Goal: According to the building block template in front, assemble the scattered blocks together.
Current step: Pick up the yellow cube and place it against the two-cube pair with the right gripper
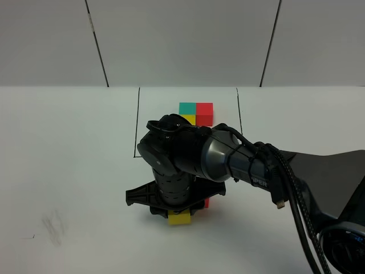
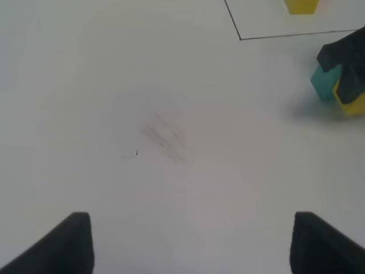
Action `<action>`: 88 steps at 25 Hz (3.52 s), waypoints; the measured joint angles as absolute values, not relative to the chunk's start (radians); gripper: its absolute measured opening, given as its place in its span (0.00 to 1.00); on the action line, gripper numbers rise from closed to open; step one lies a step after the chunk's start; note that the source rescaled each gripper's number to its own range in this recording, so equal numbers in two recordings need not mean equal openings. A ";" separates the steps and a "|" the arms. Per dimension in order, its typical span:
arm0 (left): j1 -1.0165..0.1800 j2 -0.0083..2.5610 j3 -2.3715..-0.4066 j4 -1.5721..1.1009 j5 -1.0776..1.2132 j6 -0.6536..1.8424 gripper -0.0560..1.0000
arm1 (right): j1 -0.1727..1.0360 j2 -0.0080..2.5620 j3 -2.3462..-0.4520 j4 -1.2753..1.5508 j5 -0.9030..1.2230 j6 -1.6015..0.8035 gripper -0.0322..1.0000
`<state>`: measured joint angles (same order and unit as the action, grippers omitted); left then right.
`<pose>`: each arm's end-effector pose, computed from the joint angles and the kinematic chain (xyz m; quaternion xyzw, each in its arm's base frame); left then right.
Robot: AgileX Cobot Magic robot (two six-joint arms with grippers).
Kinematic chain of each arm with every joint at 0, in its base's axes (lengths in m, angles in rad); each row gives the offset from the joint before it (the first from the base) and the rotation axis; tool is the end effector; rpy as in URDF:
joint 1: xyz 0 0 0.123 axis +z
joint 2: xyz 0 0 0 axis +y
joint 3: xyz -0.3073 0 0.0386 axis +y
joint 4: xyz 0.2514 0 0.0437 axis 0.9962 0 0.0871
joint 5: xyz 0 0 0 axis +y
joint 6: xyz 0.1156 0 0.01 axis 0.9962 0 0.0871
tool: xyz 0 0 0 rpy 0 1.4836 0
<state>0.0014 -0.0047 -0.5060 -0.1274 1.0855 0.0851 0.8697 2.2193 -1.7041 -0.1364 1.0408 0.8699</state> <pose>-0.0075 -0.0131 0.2674 0.0394 0.8543 -0.0413 0.5167 0.3128 0.3494 0.1442 -0.0313 0.9964 -0.0001 0.0790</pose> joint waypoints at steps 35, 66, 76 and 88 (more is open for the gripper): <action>0.001 -0.005 -0.506 -0.127 1.085 0.085 0.75 | 0.850 2.275 -1.704 -0.155 0.996 0.866 0.03; 0.001 -0.005 -0.506 -0.127 1.085 0.085 0.75 | 0.849 2.278 -1.704 -0.142 0.973 0.777 0.03; 0.001 -0.005 -0.506 -0.127 1.085 0.085 0.75 | 0.849 2.278 -1.705 -0.147 0.992 0.776 0.03; 0.001 -0.005 -0.506 -0.127 1.085 0.085 0.75 | 0.849 2.277 -1.705 -0.140 1.006 0.805 0.04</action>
<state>0.0014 -0.0047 -0.5060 -0.1274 1.0855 0.0851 0.8488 2.2770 -1.7049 -0.1395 1.0062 0.8053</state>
